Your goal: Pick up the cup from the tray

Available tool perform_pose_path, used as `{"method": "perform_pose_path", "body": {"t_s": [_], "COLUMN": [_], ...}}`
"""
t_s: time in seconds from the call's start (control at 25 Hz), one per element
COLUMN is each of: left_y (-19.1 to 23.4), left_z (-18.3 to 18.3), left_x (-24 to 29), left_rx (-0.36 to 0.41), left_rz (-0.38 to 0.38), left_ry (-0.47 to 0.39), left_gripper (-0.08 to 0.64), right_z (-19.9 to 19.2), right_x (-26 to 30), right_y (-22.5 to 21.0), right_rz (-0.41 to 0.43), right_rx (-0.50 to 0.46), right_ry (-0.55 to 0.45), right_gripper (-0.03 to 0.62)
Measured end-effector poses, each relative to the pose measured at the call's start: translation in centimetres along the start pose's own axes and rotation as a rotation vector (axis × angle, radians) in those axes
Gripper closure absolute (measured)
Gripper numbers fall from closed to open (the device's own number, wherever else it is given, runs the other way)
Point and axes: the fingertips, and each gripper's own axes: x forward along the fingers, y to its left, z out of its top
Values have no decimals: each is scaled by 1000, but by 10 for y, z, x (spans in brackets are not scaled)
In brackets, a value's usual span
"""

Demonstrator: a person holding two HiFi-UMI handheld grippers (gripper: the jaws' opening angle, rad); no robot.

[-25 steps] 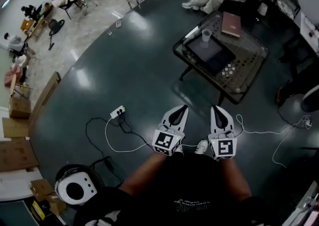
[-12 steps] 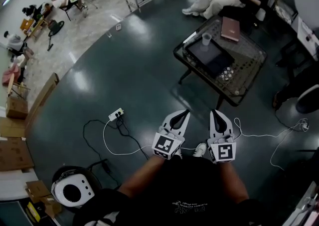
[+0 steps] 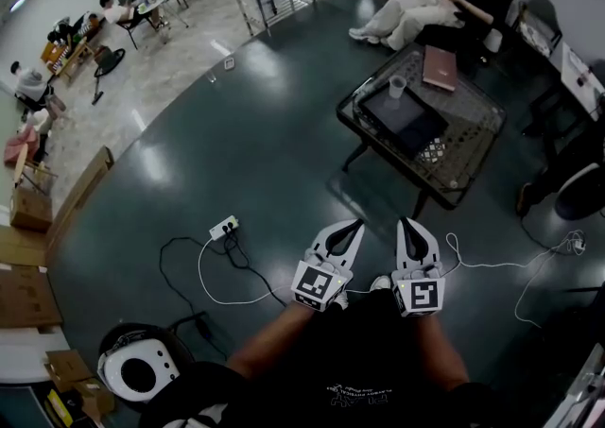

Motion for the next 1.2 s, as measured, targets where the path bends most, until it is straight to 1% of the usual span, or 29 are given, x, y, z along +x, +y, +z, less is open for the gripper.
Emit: {"method": "perform_pose_path", "body": {"t_s": [0.12,0.24,0.32,0.44,0.56,0.84,1.2], "left_y": [1,1,3,10,19,39,58], "left_z": [6,4,3,4,7,14,22], "left_x": [0,3,6,11,19,42,88], "left_rx": [-6,-12,-18,-21,-26,-31,-22], "left_rz": [-8,-11,-14,-8,3,25,35], "left_ry": [-17,-15,-12,-13,-13,-19,-13], "left_gripper": [549,549,549,549,549,549,549], "right_z": [-4,-2,-1,5,3,-1,4], "right_x": [-1,2,5,16,26,53,91], "right_y": [1,-3,-4,-6,-11,-25,-58], "right_rz": [1,-13,-9,-6,3,33,50], "right_rx": [0,-1,-1,-5,-10,3,8], "right_ry": [-12,5,-5,-4,-7,-29,-34], "right_gripper": [595,595,595,595,595,595,595]}}
